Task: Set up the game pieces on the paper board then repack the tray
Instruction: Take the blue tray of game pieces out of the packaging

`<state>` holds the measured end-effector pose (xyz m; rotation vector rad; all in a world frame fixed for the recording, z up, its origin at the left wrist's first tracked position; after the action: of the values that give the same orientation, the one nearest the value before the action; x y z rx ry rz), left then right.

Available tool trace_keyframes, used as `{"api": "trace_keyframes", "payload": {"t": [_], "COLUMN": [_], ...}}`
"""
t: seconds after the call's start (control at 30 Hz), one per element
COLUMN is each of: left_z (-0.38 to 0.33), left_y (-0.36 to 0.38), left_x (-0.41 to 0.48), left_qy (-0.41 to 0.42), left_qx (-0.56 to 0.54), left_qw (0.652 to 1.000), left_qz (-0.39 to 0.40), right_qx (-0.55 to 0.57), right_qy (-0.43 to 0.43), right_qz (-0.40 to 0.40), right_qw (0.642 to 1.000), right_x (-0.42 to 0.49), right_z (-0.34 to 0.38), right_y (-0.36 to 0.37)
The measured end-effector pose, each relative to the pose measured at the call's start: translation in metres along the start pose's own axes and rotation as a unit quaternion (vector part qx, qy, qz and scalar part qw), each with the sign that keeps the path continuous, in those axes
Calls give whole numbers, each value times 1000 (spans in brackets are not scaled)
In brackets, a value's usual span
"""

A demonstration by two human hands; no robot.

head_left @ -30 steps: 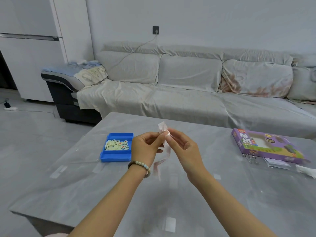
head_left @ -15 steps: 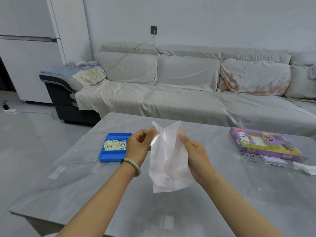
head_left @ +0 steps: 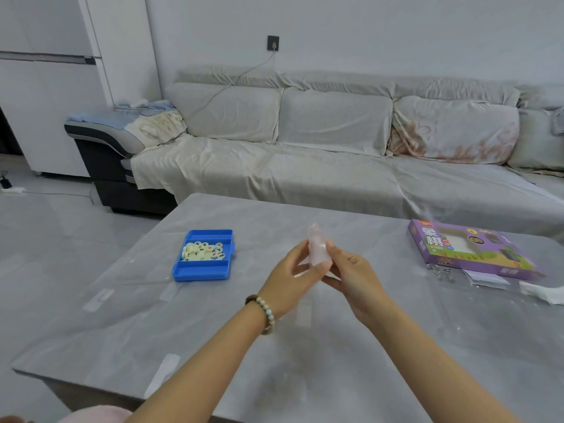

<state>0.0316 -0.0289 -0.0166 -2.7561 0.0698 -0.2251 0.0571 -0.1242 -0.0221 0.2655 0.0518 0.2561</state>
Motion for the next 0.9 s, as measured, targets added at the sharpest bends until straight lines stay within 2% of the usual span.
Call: {"api": "trace_keyframes", "payload": {"t": [0.23, 0.37, 0.4, 0.47, 0.57, 0.6, 0.63, 0.73, 0.8, 0.9], "left_z": [9, -4, -3, -10, -31, -30, -22, 33, 72, 128], "left_y": [-24, -49, -57, -77, -93, -92, -91, -70, -38, -4], "left_x": [11, 18, 23, 37, 58, 62, 65, 65, 59, 35], "left_qy": [-28, -9, -17, -29, 15, 24, 17, -33, -38, -103], "left_qx": [105, 255, 306, 447, 663, 676, 662, 567, 521, 460], "left_qw": [994, 962, 946, 893, 743, 727, 737, 814, 850, 882], "left_qz": [24, 98, 101, 45, -94, -120, -134, -119, -70, 18], "right_qx": [-57, -73, -75, -81, -45, -36, -28, -3, -2, -94], "right_qy": [10, 65, 87, 128, 172, 180, 184, 187, 192, 159], "right_qz": [13, 19, 28, 43, 30, 14, -7, -60, -77, -121], "right_qw": [998, 995, 993, 988, 984, 983, 983, 980, 978, 975], "right_x": [4, 10, 9, 9, 6, 4, 3, -5, -7, -2], "right_z": [3, 3, 1, -7, -22, -27, -33, -53, -73, -97], "right_y": [-18, -38, -42, -50, -60, -65, -70, -81, -88, -111]}}
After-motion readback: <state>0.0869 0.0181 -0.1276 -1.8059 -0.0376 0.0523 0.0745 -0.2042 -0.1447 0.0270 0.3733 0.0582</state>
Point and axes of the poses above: each hand's wrist, its own x-axis towards the middle knuckle, its own y-axis out of the palm, z = x × y, the point moved 10 cm from there along x, towards the middle knuckle, and after that the axes turned 12 degrees about x, right-handed, at the moved point
